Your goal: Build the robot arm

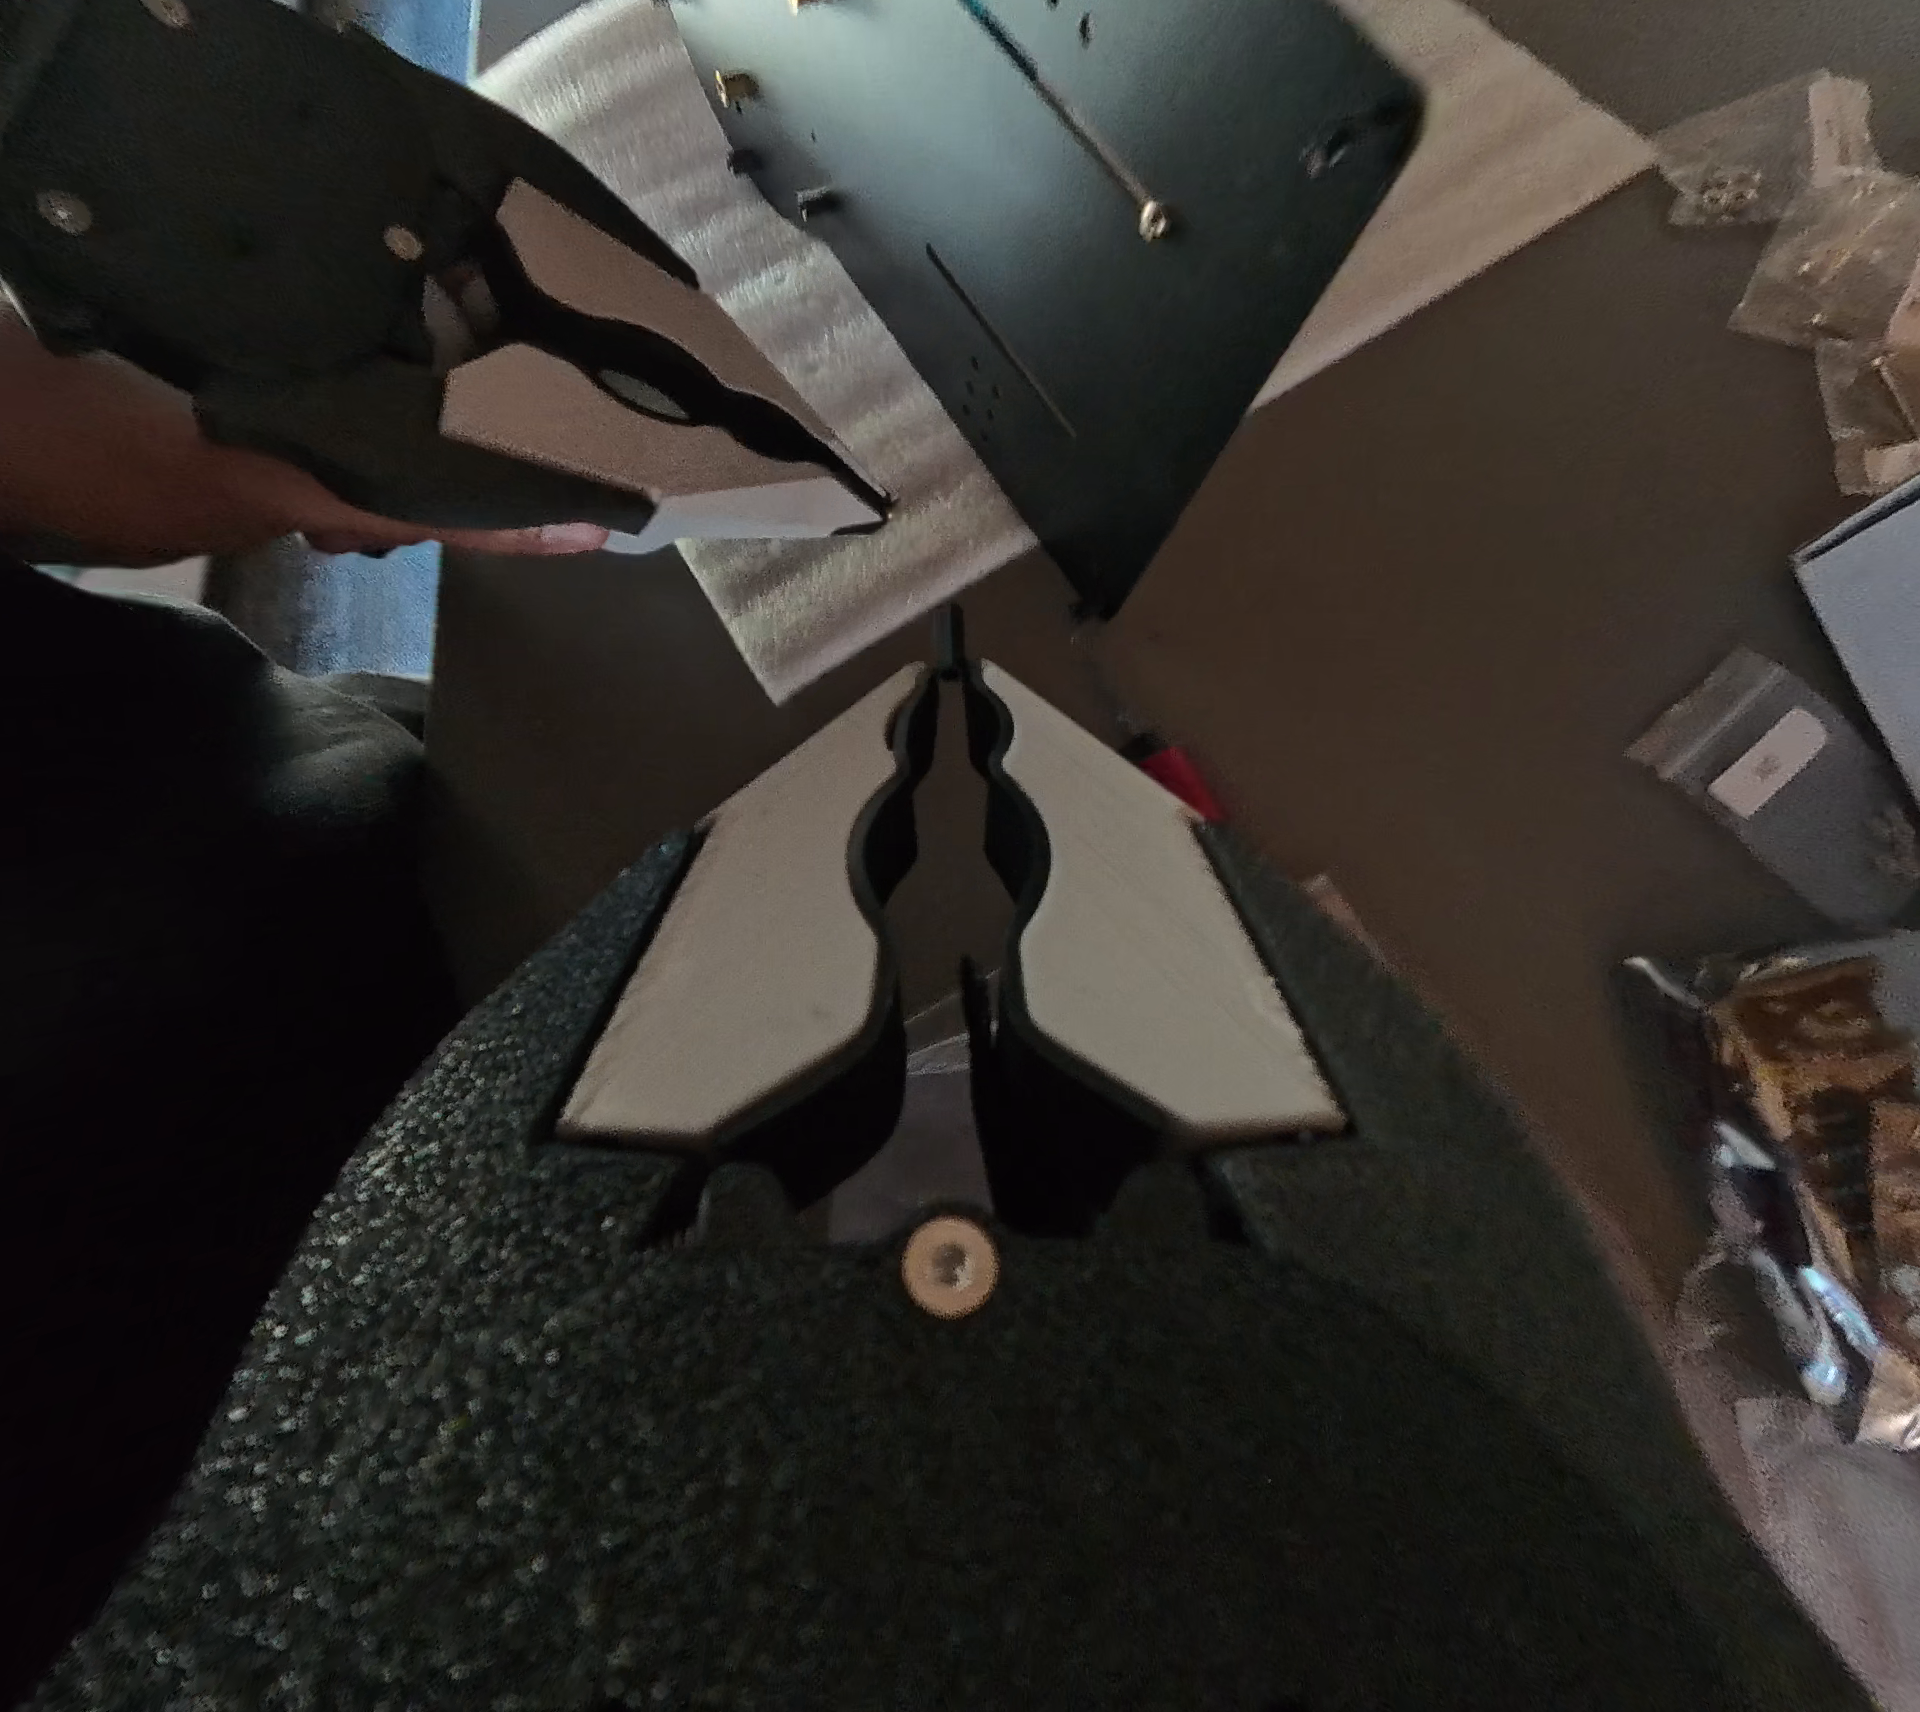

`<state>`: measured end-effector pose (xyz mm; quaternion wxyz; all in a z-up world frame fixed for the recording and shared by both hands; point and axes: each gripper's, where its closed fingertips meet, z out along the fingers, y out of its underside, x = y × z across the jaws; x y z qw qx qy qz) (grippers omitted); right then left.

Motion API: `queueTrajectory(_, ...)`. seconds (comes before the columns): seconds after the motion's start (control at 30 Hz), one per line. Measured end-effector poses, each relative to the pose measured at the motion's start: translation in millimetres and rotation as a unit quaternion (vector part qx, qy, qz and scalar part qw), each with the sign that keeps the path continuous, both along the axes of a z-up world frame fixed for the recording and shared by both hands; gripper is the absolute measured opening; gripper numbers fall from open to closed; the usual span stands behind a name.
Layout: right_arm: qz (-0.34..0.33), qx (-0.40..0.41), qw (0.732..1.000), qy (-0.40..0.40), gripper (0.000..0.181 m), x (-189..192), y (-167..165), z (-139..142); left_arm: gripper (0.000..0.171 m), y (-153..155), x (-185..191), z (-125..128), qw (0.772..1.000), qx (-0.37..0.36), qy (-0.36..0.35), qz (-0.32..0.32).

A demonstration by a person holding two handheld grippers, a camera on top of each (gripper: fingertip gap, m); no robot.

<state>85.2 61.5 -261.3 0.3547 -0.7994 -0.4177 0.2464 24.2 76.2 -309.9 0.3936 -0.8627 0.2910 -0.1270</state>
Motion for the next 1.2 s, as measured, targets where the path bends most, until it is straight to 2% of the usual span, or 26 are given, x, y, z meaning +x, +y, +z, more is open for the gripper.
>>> queueTrajectory(0.13, 0.035, 0.028, 0.997, 0.061, 0.004, 9, 23, 41, 0.000, 6, -7, 35, 0.997, 0.067, -0.009, -0.039)
queueTrajectory(0.23, 0.061, 0.078, 0.990, 0.105, 0.005, 16, 50, 84, 0.000, 13, -9, 67, 0.990, 0.119, -0.052, -0.060)
queueTrajectory(0.3, 0.073, 0.090, 0.986, 0.123, 0.005, 18, 68, 104, 0.000, 21, -13, 79, 0.987, 0.133, -0.073, -0.056)
queueTrajectory(0.37, 0.089, 0.097, 0.983, 0.125, 0.005, 17, 82, 113, 0.000, 32, -19, 84, 0.984, 0.146, -0.087, -0.044)
queueTrajectory(0.47, 0.105, 0.093, 0.983, 0.119, 0.005, 12, 93, 111, 0.000, 44, -23, 94, 0.980, 0.175, -0.090, -0.038)
queueTrajectory(0.77, 0.123, 0.058, 0.984, 0.119, 0.005, 4, 86, 88, 0.000, 47, -27, 87, 0.982, 0.164, -0.079, -0.042)
queueTrajectory(0.93, 0.120, 0.055, 0.983, 0.126, 0.005, 4, 87, 87, 0.000, 51, -30, 86, 0.983, 0.166, -0.073, -0.036)
queueTrajectory(1.07, 0.130, 0.053, 0.978, 0.152, 0.005, -1, 98, 99, 0.000, 51, -30, 86, 0.983, 0.171, -0.070, -0.025)
queueTrajectory(1.13, 0.169, 0.036, 0.973, 0.155, 0.005, -11, 103, 100, 0.000, 51, -30, 86, 0.982, 0.175, -0.066, -0.016)
queueTrajectory(1.2, 0.231, 0.000, 0.965, 0.120, 0.005, -25, 105, 87, 0.000, 52, -30, 86, 0.981, 0.181, -0.064, -0.002)
